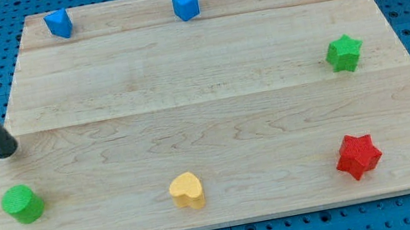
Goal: Place the green circle at the center of the board
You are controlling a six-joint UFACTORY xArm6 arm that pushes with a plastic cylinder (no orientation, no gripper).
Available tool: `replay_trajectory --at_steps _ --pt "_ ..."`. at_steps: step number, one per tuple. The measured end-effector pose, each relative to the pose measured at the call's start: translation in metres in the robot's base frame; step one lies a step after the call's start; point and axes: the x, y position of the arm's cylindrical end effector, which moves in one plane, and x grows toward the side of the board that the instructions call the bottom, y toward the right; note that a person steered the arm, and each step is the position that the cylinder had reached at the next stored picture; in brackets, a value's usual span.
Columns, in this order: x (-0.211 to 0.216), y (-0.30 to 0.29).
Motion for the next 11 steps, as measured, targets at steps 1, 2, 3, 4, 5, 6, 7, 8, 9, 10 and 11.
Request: replay_trajectory --at_steps 1,2,3,4,5,6,7,8,9,10,11 --pt "0.075 -0.039" --pt "0.088 -0.017" --pt "0.071 0.086" --pt "0.107 0.078" --pt "0.125 0.099" --pt "0.081 0.134" --pt "0.04 0.165" --pt "0.073 0.201" --pt "0.066 0.255" --pt "0.052 0.311" --pt "-0.012 0.272"
